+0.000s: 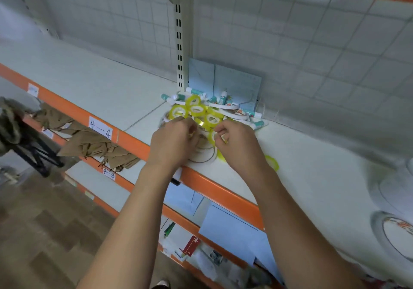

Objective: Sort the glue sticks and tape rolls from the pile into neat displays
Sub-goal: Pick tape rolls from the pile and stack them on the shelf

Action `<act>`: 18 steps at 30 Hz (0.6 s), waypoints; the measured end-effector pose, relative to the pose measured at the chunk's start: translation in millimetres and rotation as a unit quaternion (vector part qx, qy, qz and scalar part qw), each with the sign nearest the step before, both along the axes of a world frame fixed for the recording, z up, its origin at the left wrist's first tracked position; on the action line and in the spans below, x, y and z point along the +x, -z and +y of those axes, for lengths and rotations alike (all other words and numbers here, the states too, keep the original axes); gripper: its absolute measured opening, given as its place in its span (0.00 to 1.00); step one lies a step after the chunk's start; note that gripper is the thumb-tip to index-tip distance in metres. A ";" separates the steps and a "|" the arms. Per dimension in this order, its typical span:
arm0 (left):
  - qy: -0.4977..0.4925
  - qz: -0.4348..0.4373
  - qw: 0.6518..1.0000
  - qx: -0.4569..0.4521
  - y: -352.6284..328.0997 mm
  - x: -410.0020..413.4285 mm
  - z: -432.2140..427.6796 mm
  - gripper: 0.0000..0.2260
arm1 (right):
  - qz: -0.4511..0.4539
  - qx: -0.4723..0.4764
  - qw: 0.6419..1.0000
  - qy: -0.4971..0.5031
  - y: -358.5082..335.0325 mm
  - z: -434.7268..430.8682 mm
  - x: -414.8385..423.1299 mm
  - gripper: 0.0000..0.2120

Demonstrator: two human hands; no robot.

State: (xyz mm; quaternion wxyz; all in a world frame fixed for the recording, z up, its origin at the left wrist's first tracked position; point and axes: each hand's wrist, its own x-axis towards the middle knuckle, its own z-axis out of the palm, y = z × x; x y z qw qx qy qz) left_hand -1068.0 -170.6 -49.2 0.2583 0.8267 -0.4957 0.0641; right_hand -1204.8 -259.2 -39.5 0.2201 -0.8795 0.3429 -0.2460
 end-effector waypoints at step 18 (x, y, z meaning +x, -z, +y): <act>0.161 -0.034 0.986 0.016 -2.2 106.6 -63.1 0.17 | 0.050 0.033 0.990 0.128 3.4 -2.0 82.4 0.08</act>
